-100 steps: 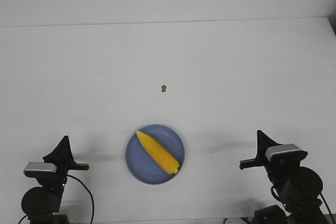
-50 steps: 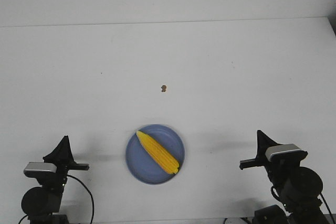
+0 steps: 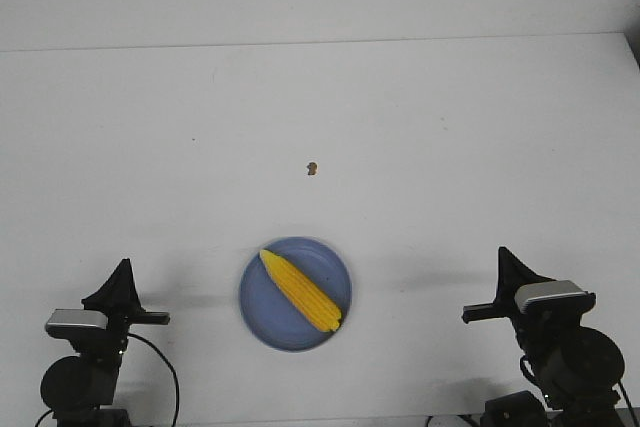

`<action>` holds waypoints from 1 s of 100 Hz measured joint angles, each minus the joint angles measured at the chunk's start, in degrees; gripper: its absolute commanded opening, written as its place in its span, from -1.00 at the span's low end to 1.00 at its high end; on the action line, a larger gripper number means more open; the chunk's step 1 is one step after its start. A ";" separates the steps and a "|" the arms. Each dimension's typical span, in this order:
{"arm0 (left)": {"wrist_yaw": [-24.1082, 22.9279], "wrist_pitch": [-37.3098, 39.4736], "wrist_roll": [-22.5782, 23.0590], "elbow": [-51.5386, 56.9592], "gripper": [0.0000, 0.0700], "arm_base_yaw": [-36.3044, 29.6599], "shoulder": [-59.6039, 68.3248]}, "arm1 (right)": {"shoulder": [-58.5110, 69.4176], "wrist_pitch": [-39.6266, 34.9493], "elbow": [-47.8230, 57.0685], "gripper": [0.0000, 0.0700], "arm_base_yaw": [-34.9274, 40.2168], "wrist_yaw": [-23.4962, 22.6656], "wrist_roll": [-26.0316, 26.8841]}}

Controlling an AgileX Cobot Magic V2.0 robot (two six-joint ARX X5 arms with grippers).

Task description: Place corn on plate with both arms

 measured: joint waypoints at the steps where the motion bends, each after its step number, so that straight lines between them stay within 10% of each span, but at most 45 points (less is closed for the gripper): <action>1: 0.00 -0.02 0.00 0.00 -0.96 0.00 0.00 | -0.17 0.24 -0.20 -1.00 -0.20 0.02 0.00; 100: 0.00 -0.02 0.00 0.00 -0.96 0.00 0.00 | -12.96 26.40 -24.68 -1.00 -11.06 -0.26 0.00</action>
